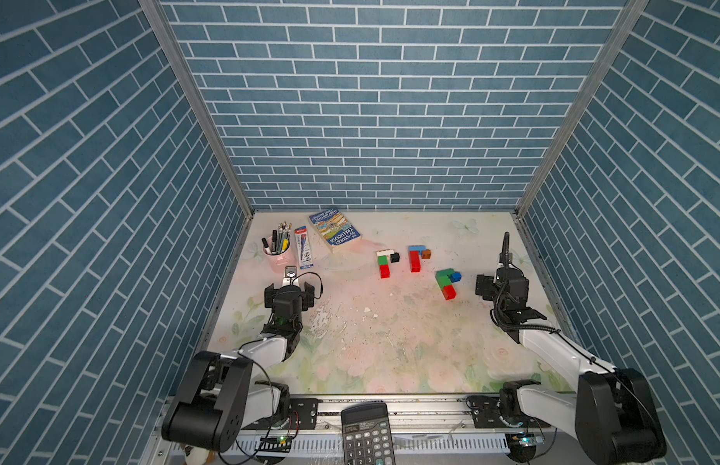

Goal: Assemble the letter r with lego
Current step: Reset both arms

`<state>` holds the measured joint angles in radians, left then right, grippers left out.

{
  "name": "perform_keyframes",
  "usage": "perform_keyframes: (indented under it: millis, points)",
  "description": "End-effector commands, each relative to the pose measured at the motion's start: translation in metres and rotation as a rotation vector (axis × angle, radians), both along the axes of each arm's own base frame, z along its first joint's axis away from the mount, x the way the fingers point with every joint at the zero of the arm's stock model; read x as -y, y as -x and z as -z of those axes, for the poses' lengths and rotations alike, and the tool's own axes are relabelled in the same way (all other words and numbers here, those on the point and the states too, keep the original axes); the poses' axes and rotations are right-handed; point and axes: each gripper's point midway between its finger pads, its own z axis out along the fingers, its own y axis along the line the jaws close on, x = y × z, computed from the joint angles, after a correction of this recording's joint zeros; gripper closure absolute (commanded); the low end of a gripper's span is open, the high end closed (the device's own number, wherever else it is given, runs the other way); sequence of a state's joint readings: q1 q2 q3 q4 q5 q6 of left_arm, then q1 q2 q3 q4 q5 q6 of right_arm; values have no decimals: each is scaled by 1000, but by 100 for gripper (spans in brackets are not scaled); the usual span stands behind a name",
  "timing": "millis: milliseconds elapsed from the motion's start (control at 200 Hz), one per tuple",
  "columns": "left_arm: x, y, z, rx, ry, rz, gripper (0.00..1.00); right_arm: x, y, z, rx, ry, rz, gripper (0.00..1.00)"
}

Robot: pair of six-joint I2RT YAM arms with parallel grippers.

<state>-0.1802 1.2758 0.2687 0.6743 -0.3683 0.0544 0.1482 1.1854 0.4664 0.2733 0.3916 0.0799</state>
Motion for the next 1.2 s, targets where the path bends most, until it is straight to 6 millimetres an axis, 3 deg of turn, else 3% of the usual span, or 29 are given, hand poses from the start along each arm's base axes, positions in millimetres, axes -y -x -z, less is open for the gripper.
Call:
perform_keyframes:
  millis: [0, 110, 255, 415, 1190]
  points:
    - [2, -21, -33, 136, -4, 29, 0, 14, -19, -10, 133, 0, 24, 1]
    - [-5, -25, -24, 163, 24, 30, 1, 23, -28, 7, 144, -54, 27, 1]
    - [-6, -36, -6, 155, 33, 47, 0, 10, -46, 24, 152, -68, -86, 1]
    - [0, -50, 4, 42, 79, 112, 0, 7, -45, 38, 117, -152, -150, 1]
    - [-1, -51, 5, 41, 115, 134, 0, 8, -45, 35, 141, -156, -157, 1]
